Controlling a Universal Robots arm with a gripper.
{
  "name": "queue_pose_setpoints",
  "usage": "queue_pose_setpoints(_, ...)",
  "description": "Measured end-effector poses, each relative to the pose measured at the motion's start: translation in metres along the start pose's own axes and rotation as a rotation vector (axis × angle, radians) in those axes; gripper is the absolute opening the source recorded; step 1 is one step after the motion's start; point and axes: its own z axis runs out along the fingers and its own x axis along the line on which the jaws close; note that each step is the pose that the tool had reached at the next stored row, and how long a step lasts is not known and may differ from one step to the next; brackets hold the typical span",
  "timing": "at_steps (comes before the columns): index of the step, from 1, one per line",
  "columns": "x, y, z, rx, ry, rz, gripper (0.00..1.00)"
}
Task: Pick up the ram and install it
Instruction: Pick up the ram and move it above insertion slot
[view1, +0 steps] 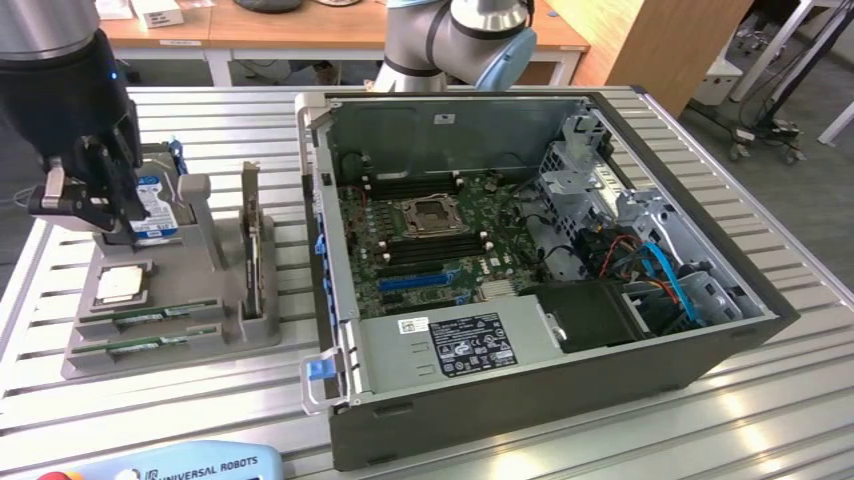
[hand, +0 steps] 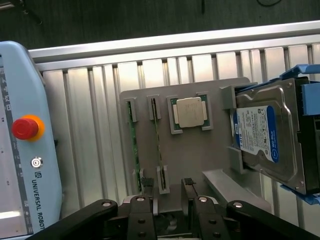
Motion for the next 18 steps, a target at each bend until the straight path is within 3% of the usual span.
queue_pose_setpoints(18,0.0,-0.0006,0.0175,-0.0006,0.0002,0.0,0.35)
